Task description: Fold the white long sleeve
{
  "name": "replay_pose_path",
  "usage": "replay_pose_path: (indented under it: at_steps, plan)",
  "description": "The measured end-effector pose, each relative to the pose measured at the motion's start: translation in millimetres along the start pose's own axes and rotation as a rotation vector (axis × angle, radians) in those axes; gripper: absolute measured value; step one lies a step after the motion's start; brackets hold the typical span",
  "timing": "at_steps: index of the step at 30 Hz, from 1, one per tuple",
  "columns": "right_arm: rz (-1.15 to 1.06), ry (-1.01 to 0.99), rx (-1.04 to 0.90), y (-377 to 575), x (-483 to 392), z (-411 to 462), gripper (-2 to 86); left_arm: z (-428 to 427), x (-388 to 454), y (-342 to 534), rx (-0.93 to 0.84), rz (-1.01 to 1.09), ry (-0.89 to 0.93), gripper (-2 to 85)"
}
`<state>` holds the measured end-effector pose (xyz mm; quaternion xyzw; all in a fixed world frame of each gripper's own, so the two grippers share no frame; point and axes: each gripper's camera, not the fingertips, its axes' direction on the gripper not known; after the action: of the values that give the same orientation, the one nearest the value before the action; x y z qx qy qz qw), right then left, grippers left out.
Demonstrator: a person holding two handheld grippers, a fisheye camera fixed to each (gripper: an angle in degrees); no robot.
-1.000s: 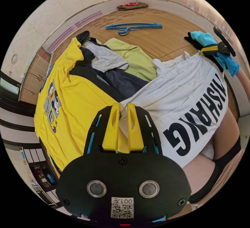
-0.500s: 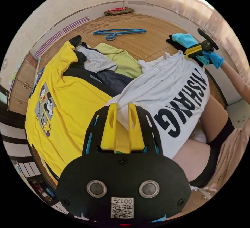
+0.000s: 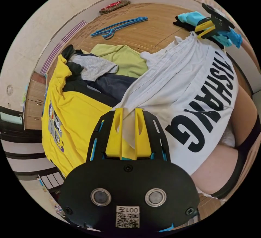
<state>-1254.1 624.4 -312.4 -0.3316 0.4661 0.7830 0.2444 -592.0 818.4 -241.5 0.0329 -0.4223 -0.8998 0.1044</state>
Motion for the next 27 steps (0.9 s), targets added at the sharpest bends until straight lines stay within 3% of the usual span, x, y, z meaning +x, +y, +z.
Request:
replay_pose_path:
  at_steps: [8, 18, 27]
  plan:
    - [-0.086, -0.011, -0.023, -1, -9, 17, 1.8, -13, -8, 15, 0.067, -0.083, 0.009, -0.8]
    - [0.172, -0.133, 0.071, 42, 45, -10, 0.4, -14, -32, 42, 0.115, -0.167, 0.123, -1.0]
    - [0.284, -0.108, -0.048, 48, 54, 19, 0.3, 11, -40, 54, 0.028, -0.241, 0.206, -0.6]
